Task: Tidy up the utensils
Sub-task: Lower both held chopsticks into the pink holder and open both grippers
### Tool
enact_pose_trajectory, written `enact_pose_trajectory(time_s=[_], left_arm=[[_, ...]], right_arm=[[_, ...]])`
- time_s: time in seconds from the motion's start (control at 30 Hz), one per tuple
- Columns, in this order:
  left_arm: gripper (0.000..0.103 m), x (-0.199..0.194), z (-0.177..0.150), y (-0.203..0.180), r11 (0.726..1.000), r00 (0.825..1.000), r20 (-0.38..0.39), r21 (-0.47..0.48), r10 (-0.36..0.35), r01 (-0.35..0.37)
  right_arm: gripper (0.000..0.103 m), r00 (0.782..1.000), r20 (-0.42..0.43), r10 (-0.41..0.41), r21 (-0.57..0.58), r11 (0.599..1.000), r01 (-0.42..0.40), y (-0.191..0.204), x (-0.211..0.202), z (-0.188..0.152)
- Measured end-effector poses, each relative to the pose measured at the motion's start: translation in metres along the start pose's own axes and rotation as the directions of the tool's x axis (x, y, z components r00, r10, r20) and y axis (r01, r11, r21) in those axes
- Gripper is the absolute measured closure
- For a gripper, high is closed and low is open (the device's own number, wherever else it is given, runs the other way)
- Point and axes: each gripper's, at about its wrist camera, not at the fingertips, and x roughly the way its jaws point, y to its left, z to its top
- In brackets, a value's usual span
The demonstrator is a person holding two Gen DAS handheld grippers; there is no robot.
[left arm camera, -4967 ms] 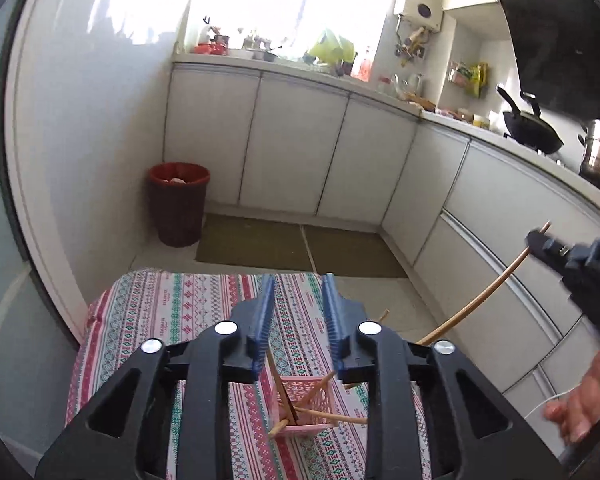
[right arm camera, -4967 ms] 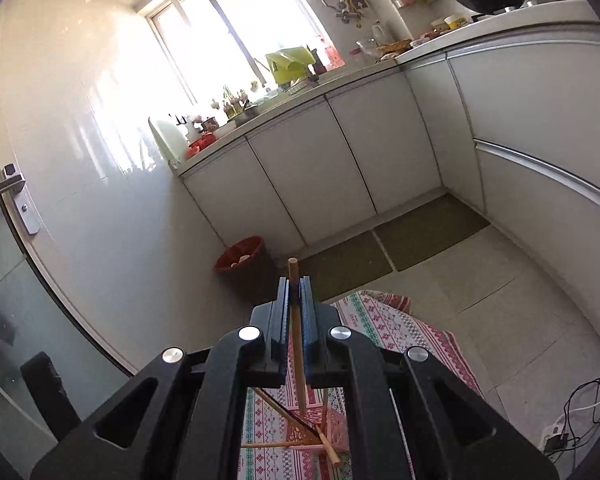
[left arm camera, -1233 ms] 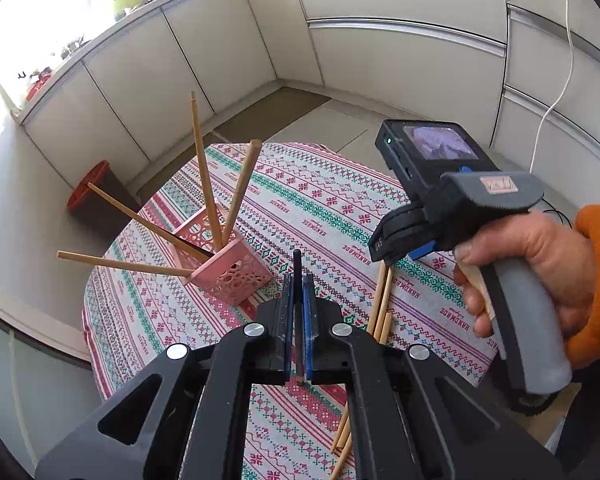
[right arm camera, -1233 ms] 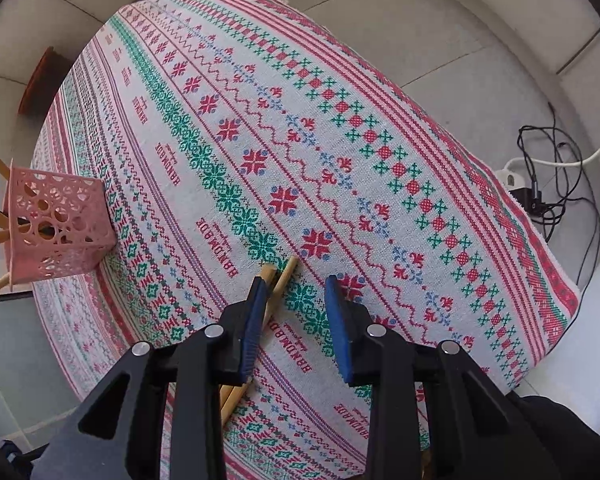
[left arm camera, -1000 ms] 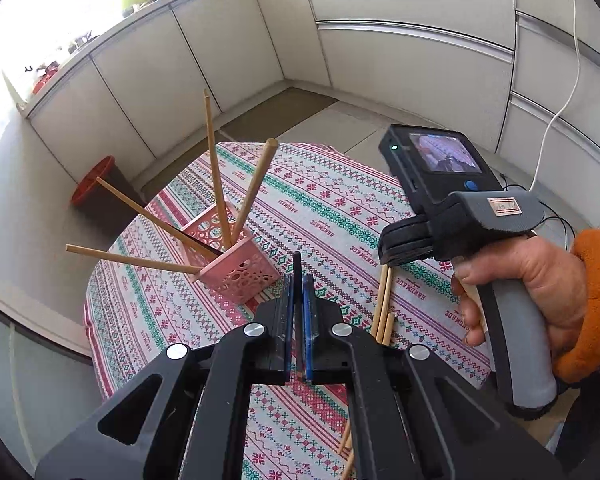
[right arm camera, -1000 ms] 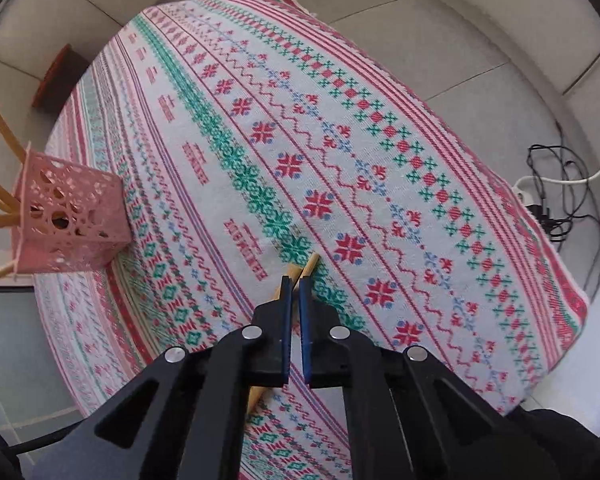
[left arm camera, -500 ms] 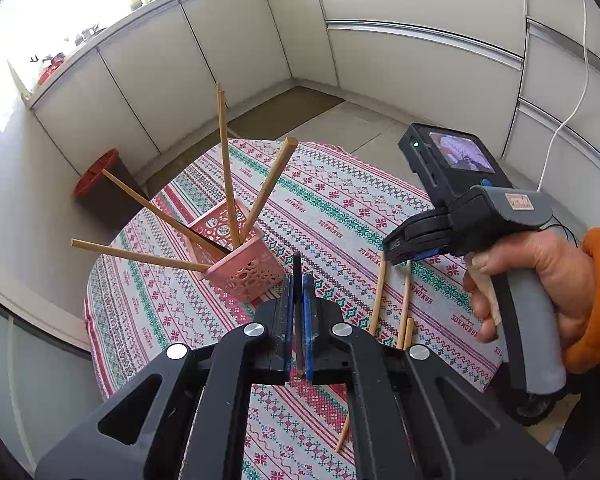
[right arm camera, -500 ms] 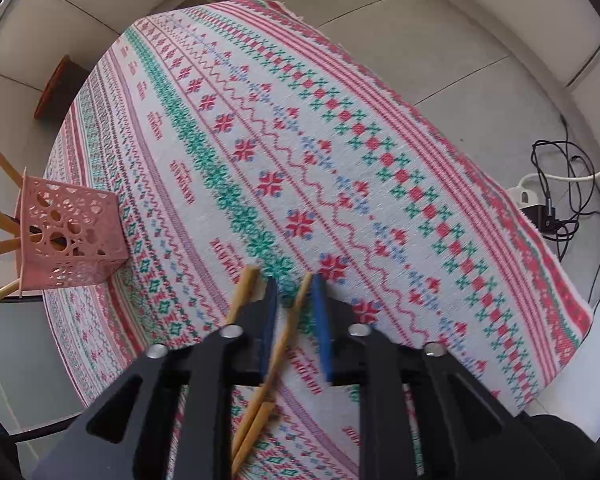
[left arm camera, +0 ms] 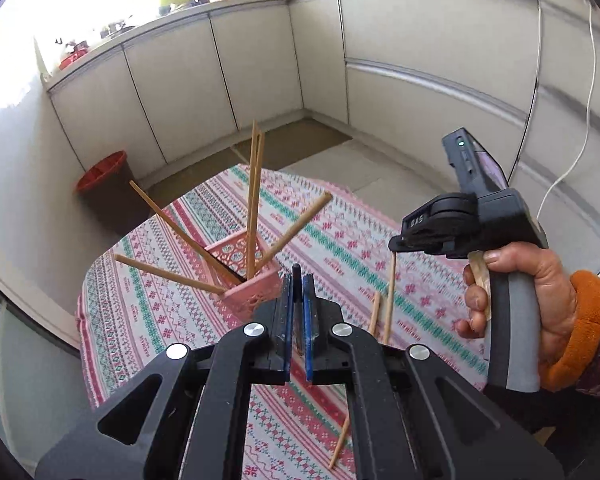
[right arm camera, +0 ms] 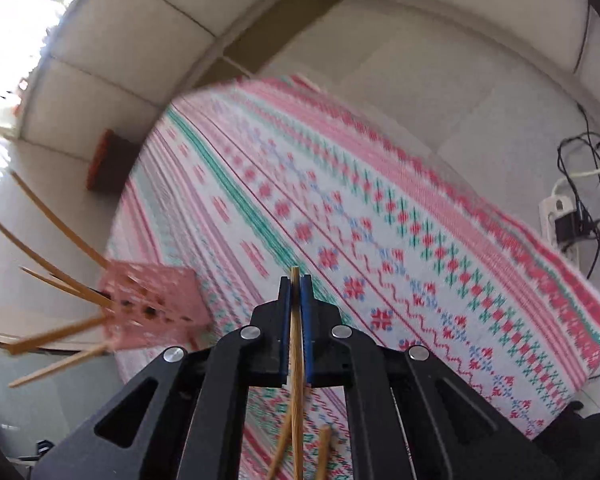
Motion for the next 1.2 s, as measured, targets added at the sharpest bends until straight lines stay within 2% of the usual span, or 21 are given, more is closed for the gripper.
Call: enact_pose_trajectory(time_s=[0.07,0.23,0.4,0.57,0.67,0.77,0.93,1.07,1.2], left_arm=[[0.099,-0.007,0.004,0.006,0.999,0.999,0.025,-0.027,-0.023,0.024],[0.099,-0.026,0.014,0.015,0.993,0.993,0.084,-0.082,-0.083,0.090],[0.099,-0.046,0.027,0.017,0.990,0.984,0.152,-0.093,-0.091,0.106],[0.099,-0.073,0.044,0.032,0.984,0.966,0.246,-0.139,-0.075,0.111],[0.099,-0.087,0.059,0.047,0.975,0.951,0.308,-0.197,-0.038,0.103],[0.099,-0.094,0.072,0.061,0.962,0.940,0.340,-0.266,0.035,0.060],[0.099,-0.081,0.084,0.076,0.943,0.936,0.336,-0.332,0.103,0.015],[0.099,-0.056,0.084,0.086,0.931,0.938,0.313,-0.364,0.148,-0.025],[0.099,-0.034,0.080,0.089,0.928,0.946,0.275,-0.367,0.174,-0.064]], right_arm=[[0.098,0.999,0.042,0.020,-0.035,0.999,-0.019,0.007,-0.022,0.007],[0.098,0.989,0.145,0.017,-0.118,0.993,0.001,0.023,-0.077,0.017],[0.098,0.956,0.280,0.091,-0.179,0.983,-0.041,0.038,-0.139,0.030],[0.098,0.880,0.443,0.171,-0.251,0.966,-0.061,0.067,-0.198,0.041],[0.098,0.822,0.504,0.266,-0.274,0.952,-0.140,0.078,-0.231,0.050],[0.098,0.778,0.523,0.348,-0.282,0.932,-0.228,0.084,-0.251,0.056],[0.098,0.747,0.511,0.426,-0.307,0.902,-0.305,0.106,-0.255,0.057],[0.098,0.736,0.499,0.457,-0.336,0.885,-0.322,0.122,-0.251,0.053],[0.098,0.748,0.470,0.469,-0.354,0.876,-0.326,0.135,-0.240,0.049]])
